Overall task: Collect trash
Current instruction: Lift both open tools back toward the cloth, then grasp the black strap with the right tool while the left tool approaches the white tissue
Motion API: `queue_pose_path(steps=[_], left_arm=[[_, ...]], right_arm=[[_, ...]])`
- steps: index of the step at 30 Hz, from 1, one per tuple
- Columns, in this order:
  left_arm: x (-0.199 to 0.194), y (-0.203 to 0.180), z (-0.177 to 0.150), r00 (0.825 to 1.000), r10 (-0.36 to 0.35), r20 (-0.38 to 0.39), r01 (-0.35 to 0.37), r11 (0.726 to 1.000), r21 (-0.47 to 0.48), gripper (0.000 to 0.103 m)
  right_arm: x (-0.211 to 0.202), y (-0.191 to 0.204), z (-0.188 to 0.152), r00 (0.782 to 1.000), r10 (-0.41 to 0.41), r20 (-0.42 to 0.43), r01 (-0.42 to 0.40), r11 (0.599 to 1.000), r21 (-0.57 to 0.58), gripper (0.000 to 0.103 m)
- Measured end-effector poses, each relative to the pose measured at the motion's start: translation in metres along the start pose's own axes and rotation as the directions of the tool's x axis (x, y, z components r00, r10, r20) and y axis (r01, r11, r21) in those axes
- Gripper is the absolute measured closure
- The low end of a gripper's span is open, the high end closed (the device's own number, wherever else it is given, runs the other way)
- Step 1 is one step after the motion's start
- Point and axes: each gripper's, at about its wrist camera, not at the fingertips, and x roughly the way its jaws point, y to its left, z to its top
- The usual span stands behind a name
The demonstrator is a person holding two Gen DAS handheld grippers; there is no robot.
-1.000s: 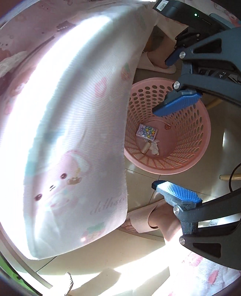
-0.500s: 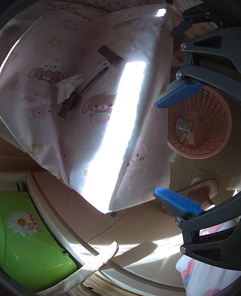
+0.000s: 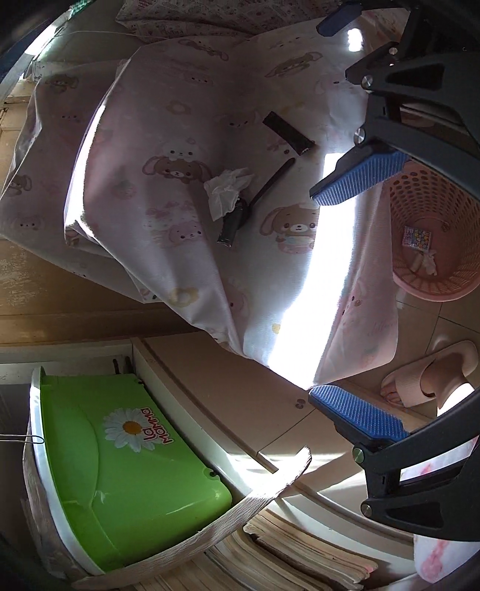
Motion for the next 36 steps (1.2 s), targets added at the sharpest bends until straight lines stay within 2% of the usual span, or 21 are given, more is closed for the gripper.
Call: queue_pose_path(steps=[3, 6, 10, 13, 17, 19, 21, 23, 25, 27, 29, 30, 32, 34, 36], left_arm=[[-0.011, 0.002, 0.023, 0.998, -0.044, 0.035, 0.045, 0.999, -0.007, 0.005], [-0.021, 0.004, 0.053, 0.995, -0.043, 0.084, 0.044, 0.999, -0.005, 0.001], [-0.028, 0.008, 0.083, 0.987, -0.035, 0.154, 0.036, 0.999, -0.002, 0.001], [-0.019, 0.008, 0.091, 0.984, -0.023, 0.175, 0.021, 1.000, 0.015, 0.001], [0.005, 0.016, 0.071, 0.986, -0.014, 0.164, 0.008, 0.999, 0.036, 0.001], [0.028, 0.018, 0.058, 0.996, -0.006, 0.087, 0.003, 1.000, 0.028, 0.001], [0.046, 0.017, 0.052, 0.998, -0.067, -0.005, 0.067, 0.997, 0.027, 0.003], [0.052, 0.013, 0.051, 0.996, -0.083, -0.015, 0.083, 0.996, 0.026, 0.003], [0.053, 0.008, 0.049, 0.999, -0.037, 0.014, 0.037, 0.999, 0.040, 0.002], [0.056, 0.001, 0.048, 0.999, 0.037, 0.037, -0.040, 0.997, 0.069, 0.002], [0.055, -0.007, 0.048, 0.988, 0.123, 0.093, -0.132, 0.986, 0.105, 0.002], [0.053, -0.011, 0.048, 0.983, 0.141, 0.117, -0.155, 0.980, 0.121, 0.002], [0.049, -0.015, 0.049, 0.977, 0.147, 0.156, -0.167, 0.978, 0.125, 0.002], [0.039, -0.015, 0.052, 0.966, 0.156, 0.207, -0.177, 0.980, 0.087, 0.001], [0.033, -0.012, 0.054, 0.963, 0.140, 0.232, -0.157, 0.986, 0.055, 0.001]], right_arm=[[0.013, -0.005, 0.017, 0.999, 0.028, -0.031, -0.028, 1.000, 0.003, 0.013], [0.028, -0.007, 0.040, 0.993, 0.083, -0.090, -0.085, 0.996, -0.017, 0.013], [0.025, -0.012, 0.066, 0.999, 0.040, -0.005, -0.040, 0.996, -0.074, 0.013], [0.027, -0.017, 0.069, 0.999, 0.034, 0.021, -0.032, 0.995, -0.091, 0.011], [0.041, -0.022, 0.049, 1.000, -0.004, 0.016, 0.005, 0.997, -0.076, 0.011], [0.054, -0.021, 0.041, 0.999, -0.008, -0.038, 0.005, 0.997, -0.075, 0.011], [0.065, -0.019, 0.039, 0.997, 0.001, -0.077, -0.007, 0.997, -0.075, 0.011], [0.069, -0.018, 0.039, 0.997, 0.005, -0.071, -0.009, 0.998, -0.056, 0.011], [0.073, -0.015, 0.039, 0.997, 0.019, -0.074, -0.023, 0.998, -0.050, 0.011], [0.080, -0.010, 0.038, 0.995, 0.036, -0.098, -0.041, 0.998, -0.050, 0.011], [0.089, -0.005, 0.036, 0.991, 0.039, -0.127, -0.045, 0.998, -0.042, 0.011], [0.093, -0.003, 0.035, 0.989, 0.041, -0.139, -0.047, 0.998, -0.038, 0.011], [0.101, 0.002, 0.034, 0.988, 0.031, -0.152, -0.036, 0.999, -0.030, 0.011], [0.108, 0.003, 0.035, 0.990, 0.003, -0.144, -0.005, 1.000, -0.009, 0.011], [0.112, 0.003, 0.036, 0.992, -0.025, -0.122, 0.028, 0.999, 0.016, 0.011]])
